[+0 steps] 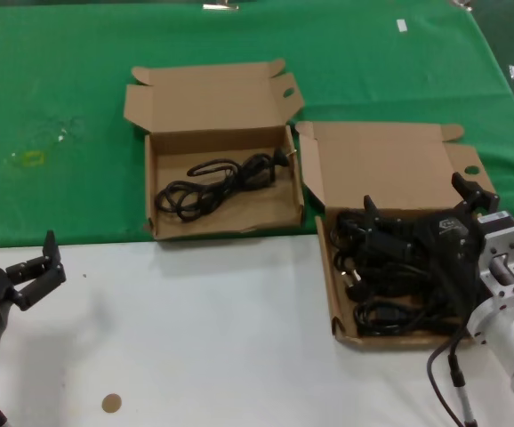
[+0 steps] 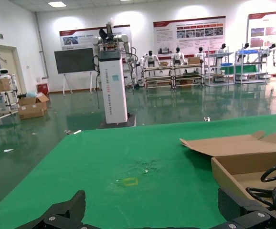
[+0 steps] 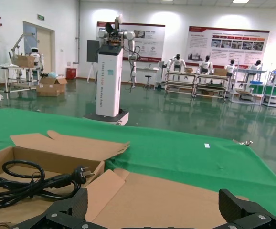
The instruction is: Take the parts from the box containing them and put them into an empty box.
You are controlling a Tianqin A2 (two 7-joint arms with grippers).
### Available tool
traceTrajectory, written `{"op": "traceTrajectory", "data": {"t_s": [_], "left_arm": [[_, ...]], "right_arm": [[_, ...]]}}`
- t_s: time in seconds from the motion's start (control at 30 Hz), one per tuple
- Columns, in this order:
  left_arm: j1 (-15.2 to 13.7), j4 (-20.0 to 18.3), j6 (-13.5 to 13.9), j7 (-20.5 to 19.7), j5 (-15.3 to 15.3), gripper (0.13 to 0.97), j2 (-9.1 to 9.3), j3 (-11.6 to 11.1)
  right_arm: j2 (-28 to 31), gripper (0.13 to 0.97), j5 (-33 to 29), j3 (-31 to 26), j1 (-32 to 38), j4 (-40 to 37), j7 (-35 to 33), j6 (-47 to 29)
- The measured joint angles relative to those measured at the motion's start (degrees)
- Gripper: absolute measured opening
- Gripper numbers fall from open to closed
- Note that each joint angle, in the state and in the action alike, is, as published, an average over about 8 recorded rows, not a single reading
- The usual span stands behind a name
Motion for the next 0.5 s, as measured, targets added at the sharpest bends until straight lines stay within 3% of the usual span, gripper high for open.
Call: {"op": "traceTrajectory", "data": {"t_s": [0.5], "left_arm": [[0.0, 0.0, 0.0, 0.0, 0.0, 0.966, 0.0, 0.0]], "right_arm": [[0.0, 0.966, 0.0, 0.0, 0.0, 0.0, 0.0, 0.0]]}}
